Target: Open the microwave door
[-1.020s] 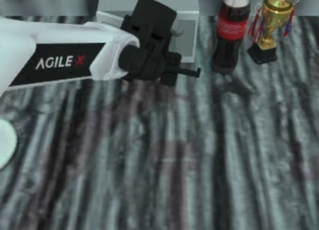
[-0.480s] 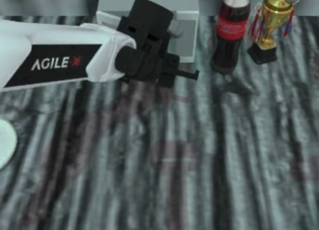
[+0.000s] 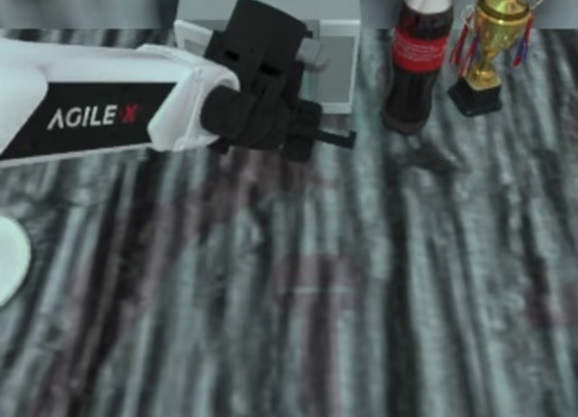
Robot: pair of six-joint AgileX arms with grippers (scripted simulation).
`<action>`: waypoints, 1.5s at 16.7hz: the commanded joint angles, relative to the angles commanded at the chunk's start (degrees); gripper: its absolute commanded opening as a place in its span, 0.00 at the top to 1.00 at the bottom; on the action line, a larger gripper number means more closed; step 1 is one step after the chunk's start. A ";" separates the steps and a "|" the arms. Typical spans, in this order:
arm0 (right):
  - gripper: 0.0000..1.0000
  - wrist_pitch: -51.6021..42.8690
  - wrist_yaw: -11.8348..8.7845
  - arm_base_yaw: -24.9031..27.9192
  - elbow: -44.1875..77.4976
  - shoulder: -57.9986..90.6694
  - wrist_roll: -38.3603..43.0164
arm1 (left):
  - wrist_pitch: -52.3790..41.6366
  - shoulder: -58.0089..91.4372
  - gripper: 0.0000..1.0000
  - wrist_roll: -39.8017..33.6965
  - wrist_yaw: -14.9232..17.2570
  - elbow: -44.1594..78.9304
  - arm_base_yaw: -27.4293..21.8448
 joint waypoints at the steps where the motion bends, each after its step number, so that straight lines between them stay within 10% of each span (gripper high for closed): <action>1: 0.00 0.00 0.00 0.00 0.00 0.00 0.00 | 0.00 0.00 1.00 0.00 0.00 0.00 0.00; 25: 0.00 0.00 0.00 0.00 0.00 0.00 0.00 | 0.62 -1.05 1.00 1.65 1.78 -1.45 0.39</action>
